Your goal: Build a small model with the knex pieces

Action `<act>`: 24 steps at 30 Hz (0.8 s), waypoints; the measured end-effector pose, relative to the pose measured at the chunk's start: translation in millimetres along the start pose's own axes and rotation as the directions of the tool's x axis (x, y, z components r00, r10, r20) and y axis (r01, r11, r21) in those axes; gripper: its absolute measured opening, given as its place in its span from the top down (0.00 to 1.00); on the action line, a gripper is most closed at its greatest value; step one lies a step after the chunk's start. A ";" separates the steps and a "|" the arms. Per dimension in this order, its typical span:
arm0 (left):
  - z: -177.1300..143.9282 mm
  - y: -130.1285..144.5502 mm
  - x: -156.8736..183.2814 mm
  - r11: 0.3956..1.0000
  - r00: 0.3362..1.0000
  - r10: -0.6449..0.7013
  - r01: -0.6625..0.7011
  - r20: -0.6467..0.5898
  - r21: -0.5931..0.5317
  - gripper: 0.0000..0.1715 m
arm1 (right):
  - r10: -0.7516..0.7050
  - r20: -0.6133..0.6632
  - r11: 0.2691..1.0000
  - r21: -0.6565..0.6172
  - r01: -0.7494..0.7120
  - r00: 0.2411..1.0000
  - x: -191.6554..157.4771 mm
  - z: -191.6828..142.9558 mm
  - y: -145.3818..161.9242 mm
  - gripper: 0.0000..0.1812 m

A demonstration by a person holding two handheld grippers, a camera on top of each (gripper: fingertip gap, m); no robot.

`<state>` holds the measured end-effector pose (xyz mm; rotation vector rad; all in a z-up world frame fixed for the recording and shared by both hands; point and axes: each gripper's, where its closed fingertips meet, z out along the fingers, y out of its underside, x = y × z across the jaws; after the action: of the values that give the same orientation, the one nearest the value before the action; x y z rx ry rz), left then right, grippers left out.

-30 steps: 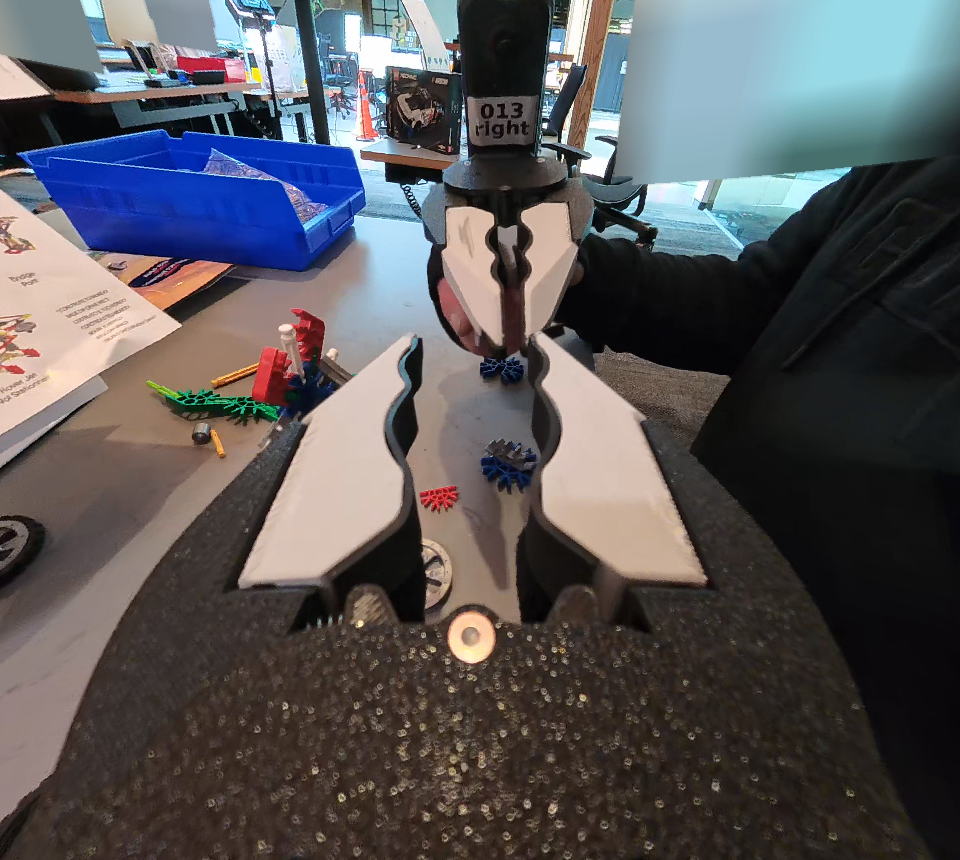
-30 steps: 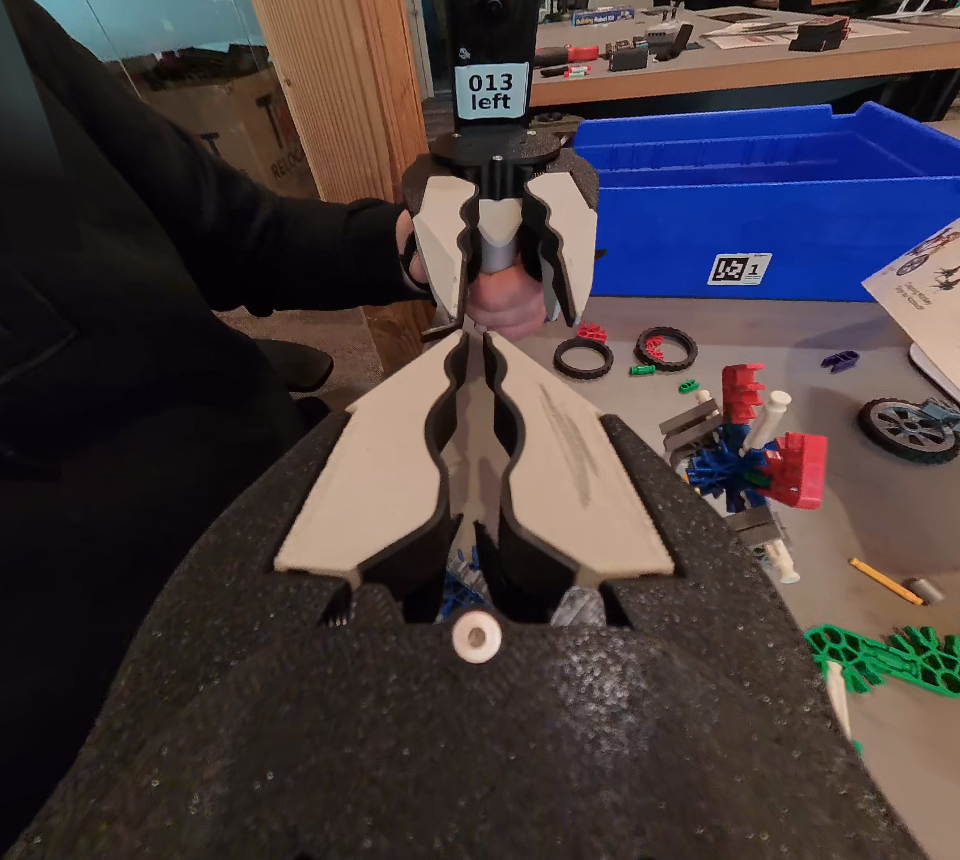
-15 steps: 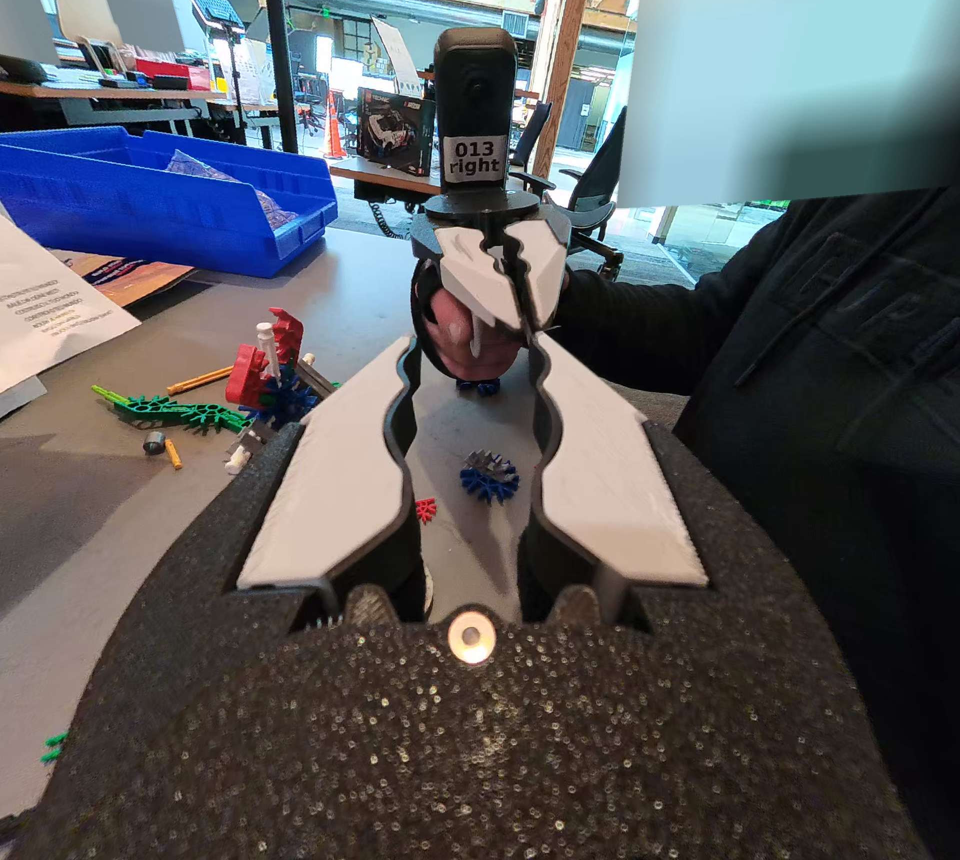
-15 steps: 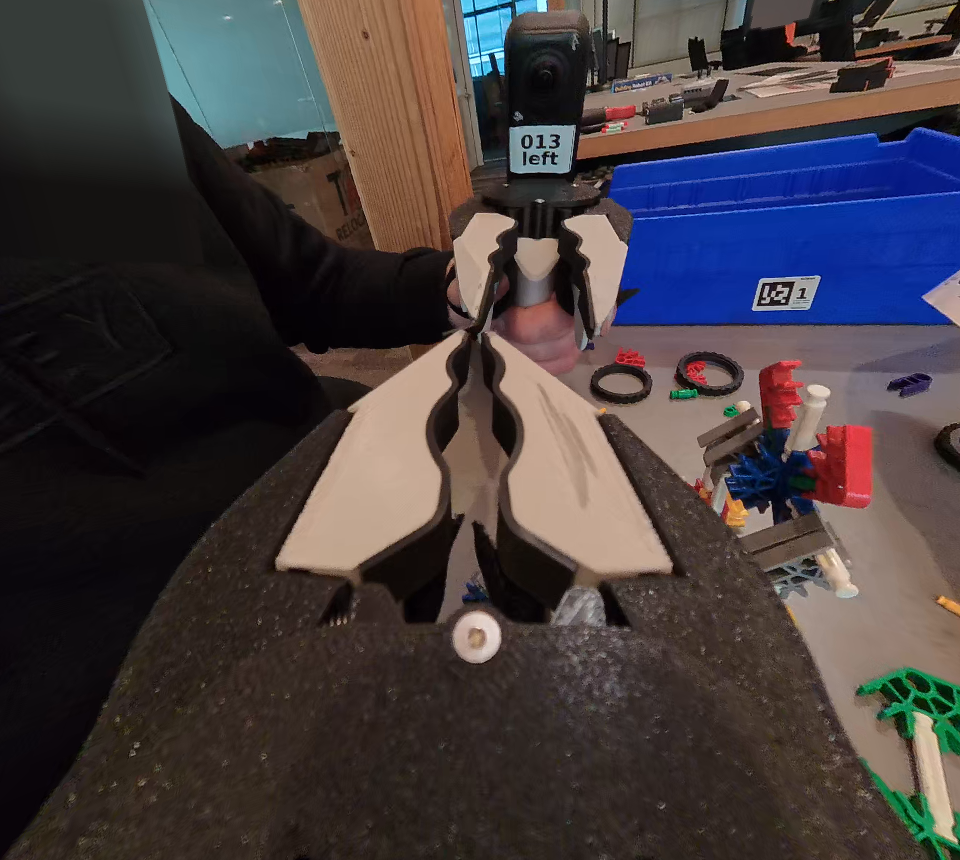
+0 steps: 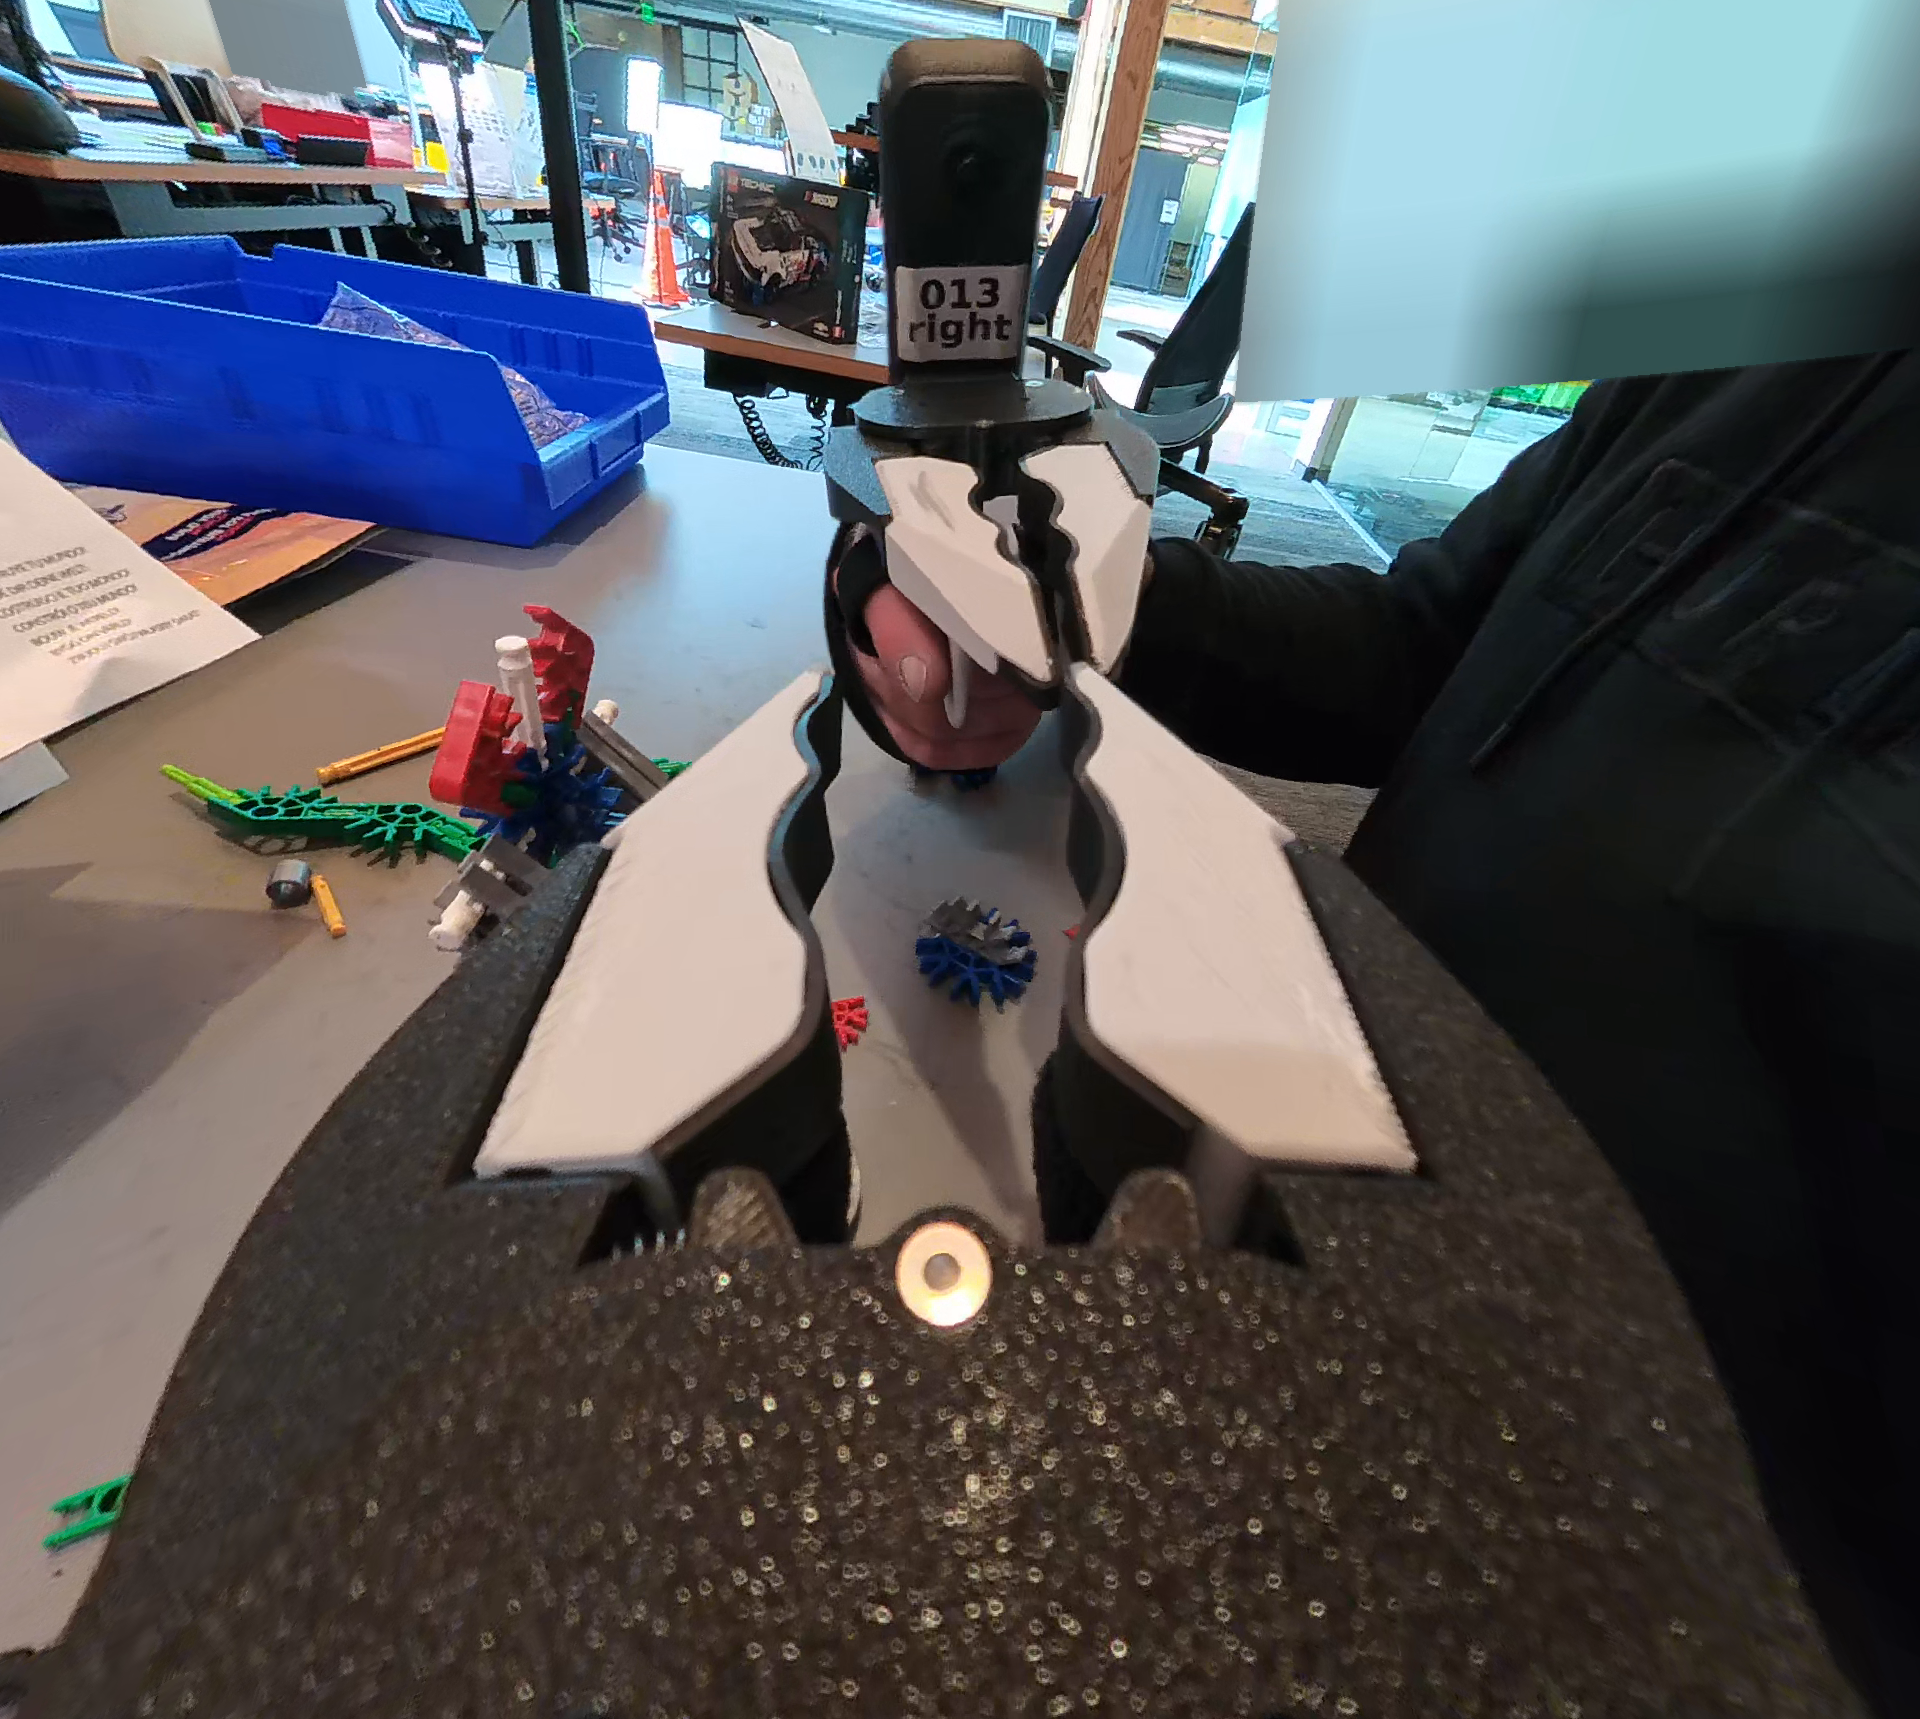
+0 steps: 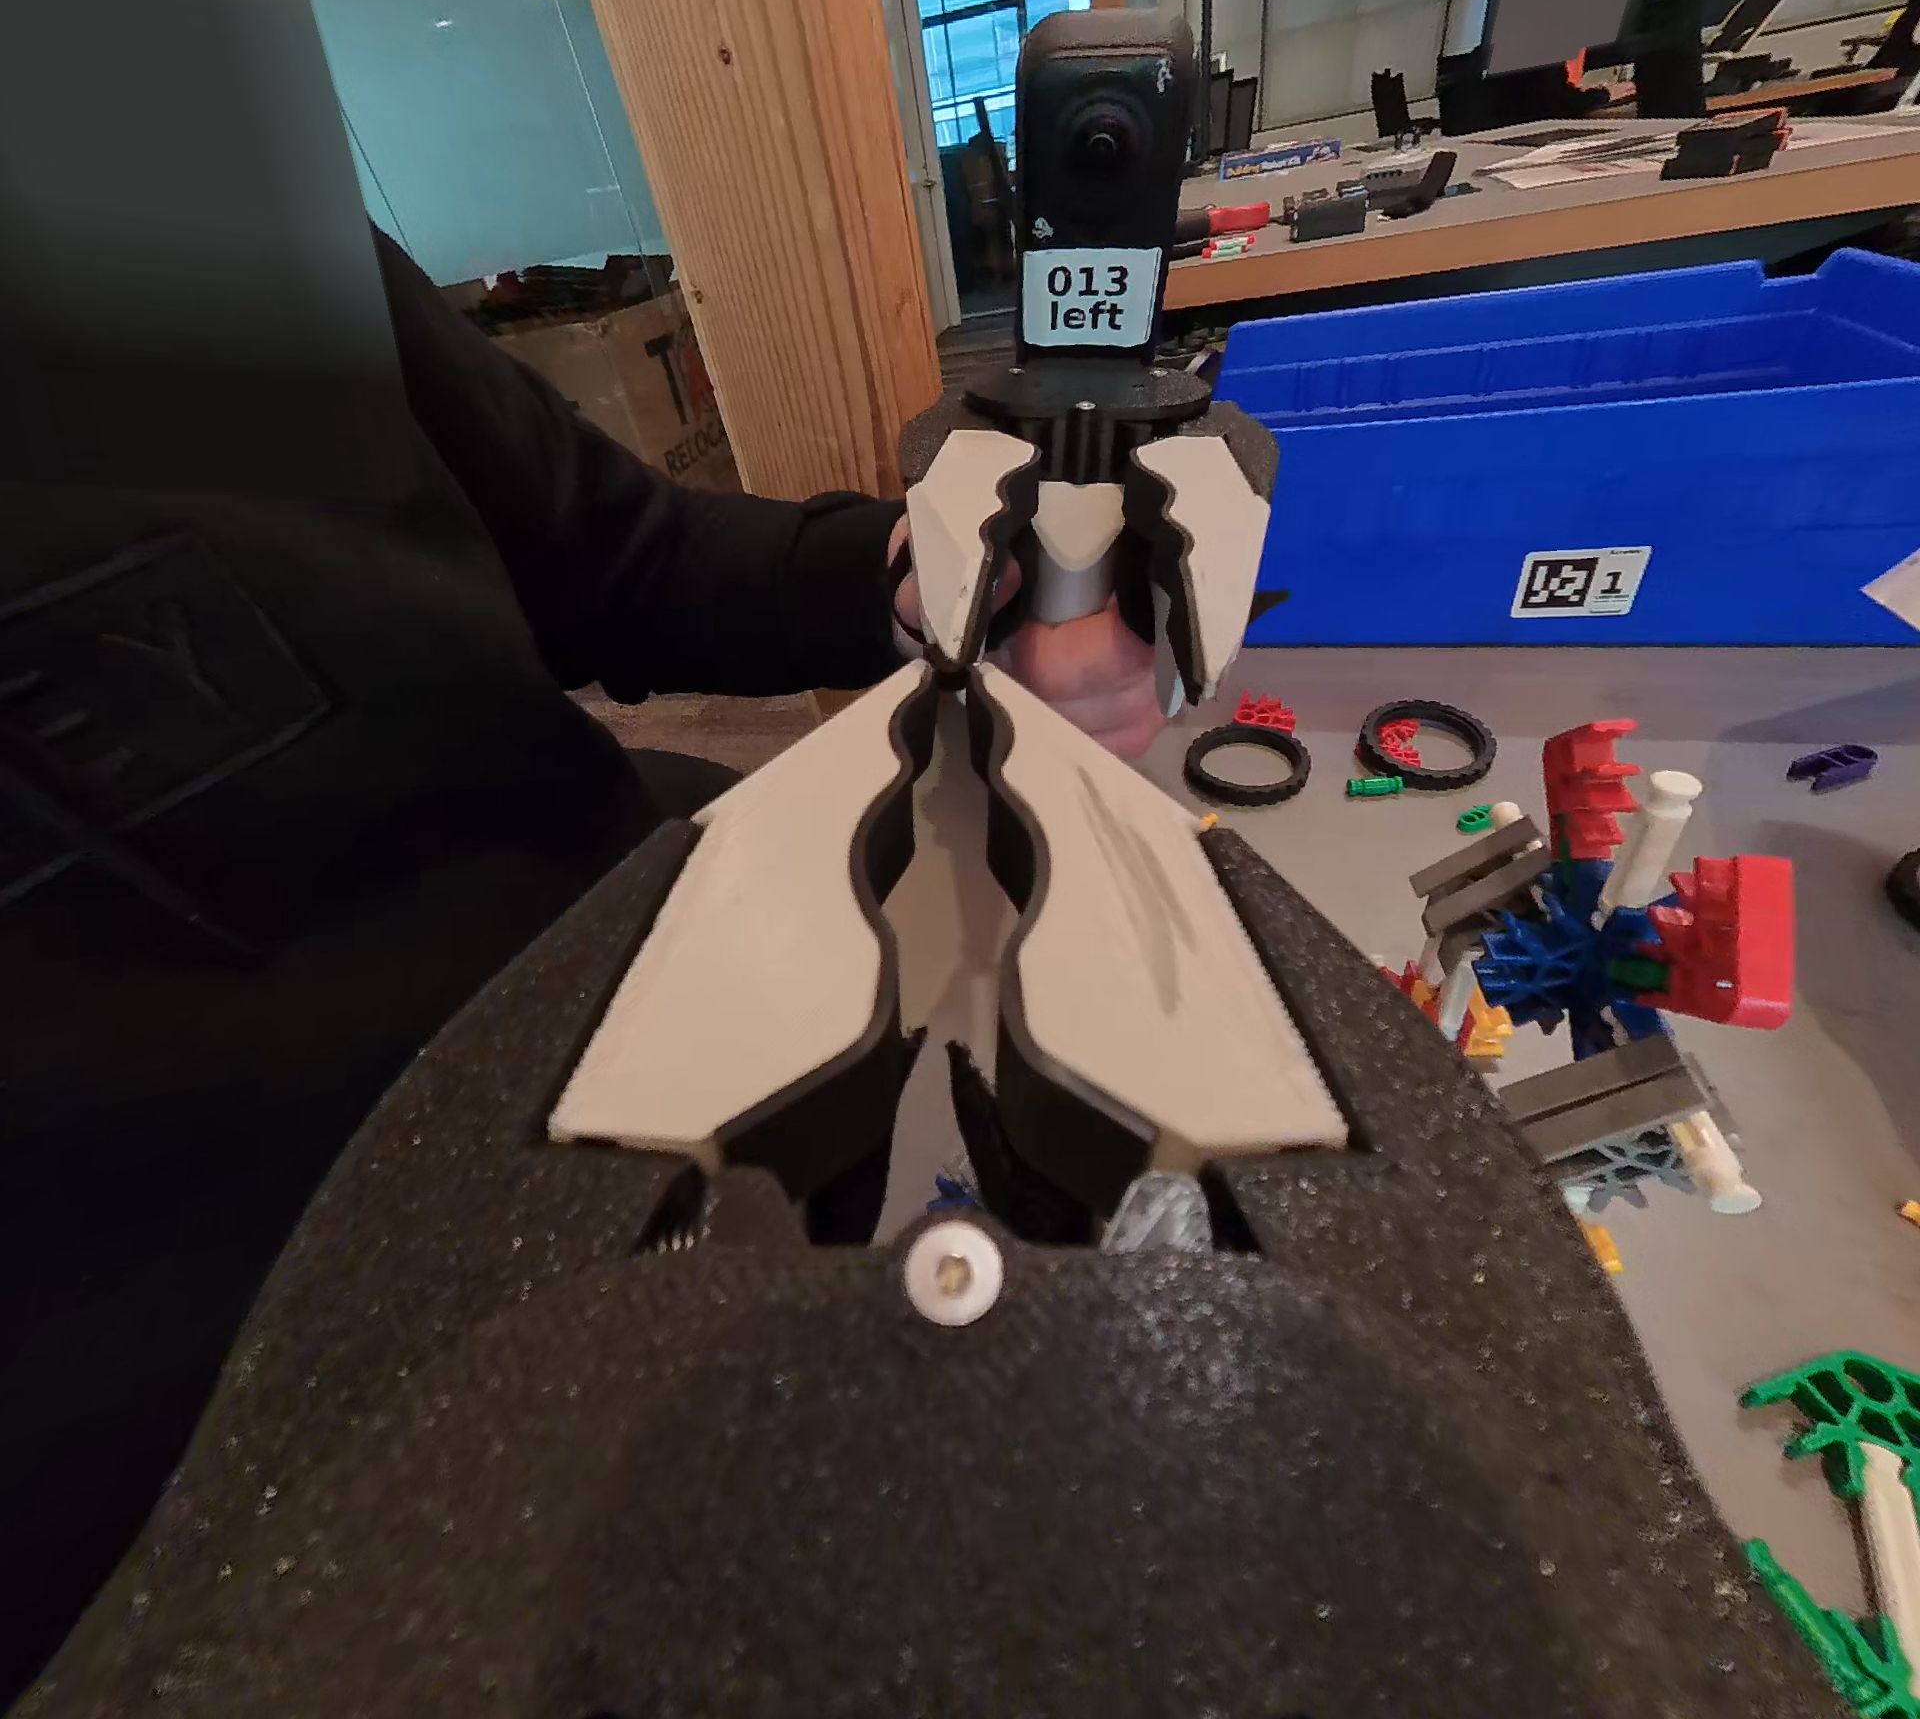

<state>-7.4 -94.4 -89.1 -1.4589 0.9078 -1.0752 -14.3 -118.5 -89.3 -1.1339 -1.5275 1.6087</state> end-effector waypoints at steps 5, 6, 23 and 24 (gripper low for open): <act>-0.6 -4.5 -2.5 0.999 0.999 -0.032 0.031 0.020 0.044 0.77 | -0.005 -0.045 0.999 0.033 0.006 0.999 3.0 0.2 -4.7 0.97; -0.1 -5.2 -3.7 0.997 0.998 -0.051 0.049 0.024 0.058 0.77 | -0.012 -0.055 0.999 0.039 0.014 0.998 3.9 -0.3 -5.6 0.97; 8.4 -2.1 0.8 0.958 0.970 -0.238 0.242 -0.047 0.155 0.81 | -0.013 -0.073 0.999 0.042 0.016 0.997 3.0 0.6 -5.8 0.96; 8.4 -0.7 1.3 0.964 0.974 -0.221 0.225 -0.041 0.143 0.83 | -0.011 -0.080 0.999 0.031 0.013 0.997 4.0 0.3 -3.9 0.96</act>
<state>0.9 -93.0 -88.5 -1.4510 0.6768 -1.3007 -16.7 -114.5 -86.1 -1.1560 -1.4506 1.5550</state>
